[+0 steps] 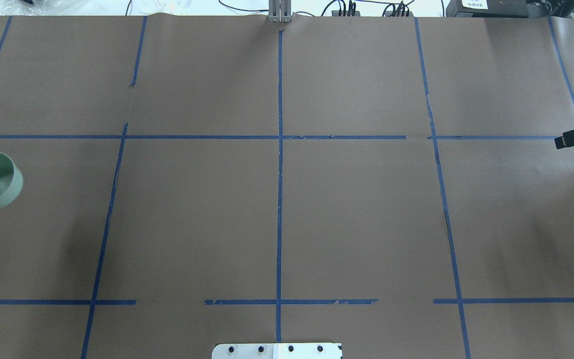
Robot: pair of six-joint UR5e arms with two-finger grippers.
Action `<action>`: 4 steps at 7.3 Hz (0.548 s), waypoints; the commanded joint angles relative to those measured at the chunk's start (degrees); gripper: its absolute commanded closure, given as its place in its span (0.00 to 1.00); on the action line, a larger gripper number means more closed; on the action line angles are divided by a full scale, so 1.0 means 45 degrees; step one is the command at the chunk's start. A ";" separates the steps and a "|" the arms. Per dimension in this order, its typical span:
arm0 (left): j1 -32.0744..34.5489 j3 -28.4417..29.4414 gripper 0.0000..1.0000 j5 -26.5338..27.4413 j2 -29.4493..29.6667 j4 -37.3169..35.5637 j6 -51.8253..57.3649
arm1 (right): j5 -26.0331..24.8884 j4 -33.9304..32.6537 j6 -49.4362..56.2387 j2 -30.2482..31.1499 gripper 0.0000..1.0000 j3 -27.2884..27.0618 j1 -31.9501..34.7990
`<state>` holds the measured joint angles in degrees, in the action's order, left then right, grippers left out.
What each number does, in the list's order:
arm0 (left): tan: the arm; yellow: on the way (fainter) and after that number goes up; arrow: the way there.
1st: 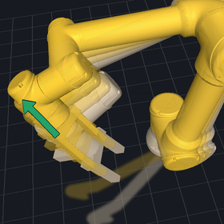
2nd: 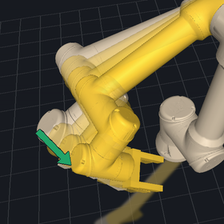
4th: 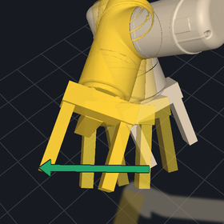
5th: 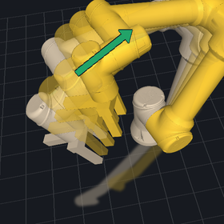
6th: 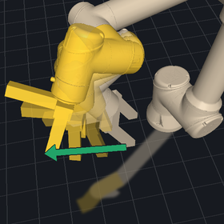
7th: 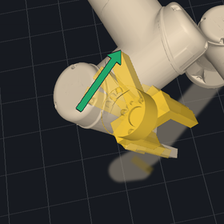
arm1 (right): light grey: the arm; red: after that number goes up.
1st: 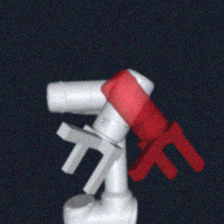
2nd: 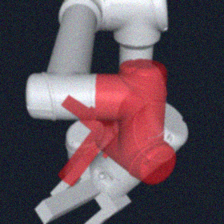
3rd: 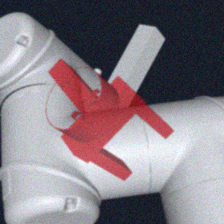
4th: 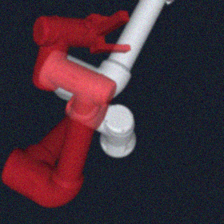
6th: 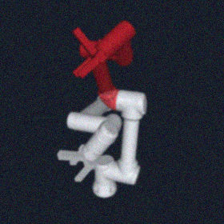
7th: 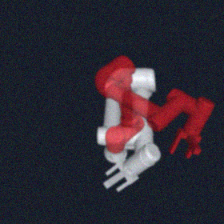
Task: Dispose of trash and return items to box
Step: 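Carry the green bowl with the left gripper into the clear bin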
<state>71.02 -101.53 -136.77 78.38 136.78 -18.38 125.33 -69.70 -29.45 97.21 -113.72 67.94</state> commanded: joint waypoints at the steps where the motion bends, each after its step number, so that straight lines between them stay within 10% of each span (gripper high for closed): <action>1: 0.2837 0.0079 1.00 -0.0096 0.0139 -0.3429 0.5273 | 0.0000 0.0001 0.0001 -0.0001 0.00 0.0017 0.0001; 4: 0.5656 0.2902 1.00 0.0021 0.0528 -0.4029 1.0514 | 0.0000 0.0001 0.0021 -0.0001 0.00 0.0036 0.0001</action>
<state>91.77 -94.49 -136.90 79.92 119.31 19.54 125.33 -69.70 -29.37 97.21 -113.62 67.92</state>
